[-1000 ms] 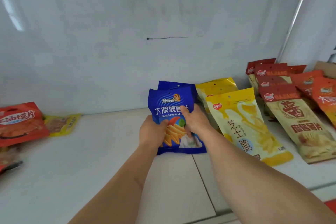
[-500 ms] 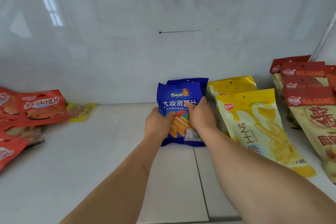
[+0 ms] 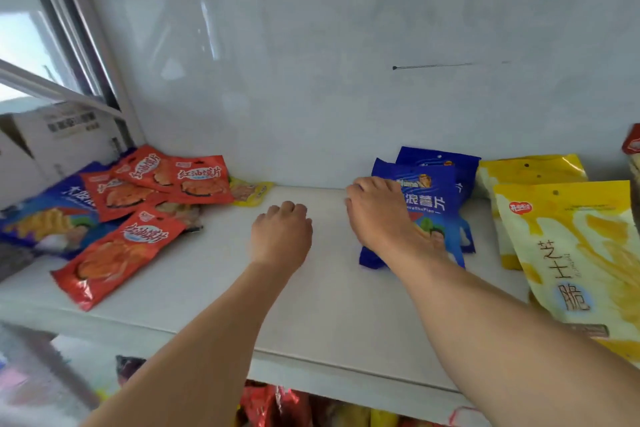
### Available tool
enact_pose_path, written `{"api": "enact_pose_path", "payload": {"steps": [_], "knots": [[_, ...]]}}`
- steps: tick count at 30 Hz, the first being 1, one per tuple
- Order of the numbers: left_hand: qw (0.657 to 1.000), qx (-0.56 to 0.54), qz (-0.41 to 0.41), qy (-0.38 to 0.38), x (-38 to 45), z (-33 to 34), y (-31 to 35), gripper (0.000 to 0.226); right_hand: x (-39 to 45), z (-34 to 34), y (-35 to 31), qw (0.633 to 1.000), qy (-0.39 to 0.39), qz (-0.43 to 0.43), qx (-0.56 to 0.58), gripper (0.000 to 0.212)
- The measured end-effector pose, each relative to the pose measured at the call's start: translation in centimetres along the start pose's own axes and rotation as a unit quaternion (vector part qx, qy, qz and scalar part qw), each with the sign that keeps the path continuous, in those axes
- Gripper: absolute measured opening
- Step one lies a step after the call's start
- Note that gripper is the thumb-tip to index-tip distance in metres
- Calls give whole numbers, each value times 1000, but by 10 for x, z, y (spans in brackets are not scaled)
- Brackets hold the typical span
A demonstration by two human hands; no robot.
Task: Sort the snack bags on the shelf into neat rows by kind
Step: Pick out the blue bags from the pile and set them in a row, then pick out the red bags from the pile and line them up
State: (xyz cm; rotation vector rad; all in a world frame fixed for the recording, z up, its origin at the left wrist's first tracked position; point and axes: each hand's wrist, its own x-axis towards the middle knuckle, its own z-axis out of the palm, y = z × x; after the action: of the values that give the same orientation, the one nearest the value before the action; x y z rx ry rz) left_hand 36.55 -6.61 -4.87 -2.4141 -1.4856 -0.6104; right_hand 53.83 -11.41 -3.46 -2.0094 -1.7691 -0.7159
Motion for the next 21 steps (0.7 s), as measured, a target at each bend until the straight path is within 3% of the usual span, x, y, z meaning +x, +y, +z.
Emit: {"api": "enact_pose_path", "payload": {"steps": [6, 13, 18, 21], "knots": [[996, 82, 35, 29, -21, -31, -98, 14, 15, 4, -106, 997, -17, -71, 25, 28], [993, 107, 13, 40, -39, -64, -227, 13, 40, 9, -243, 995, -29, -79, 49, 23], [996, 50, -51, 54, -46, -67, -306, 18, 57, 10, -326, 992, -35, -59, 108, 30], [992, -11, -97, 78, -44, -66, -341, 23, 67, 14, -357, 991, -47, -49, 117, 23]]}}
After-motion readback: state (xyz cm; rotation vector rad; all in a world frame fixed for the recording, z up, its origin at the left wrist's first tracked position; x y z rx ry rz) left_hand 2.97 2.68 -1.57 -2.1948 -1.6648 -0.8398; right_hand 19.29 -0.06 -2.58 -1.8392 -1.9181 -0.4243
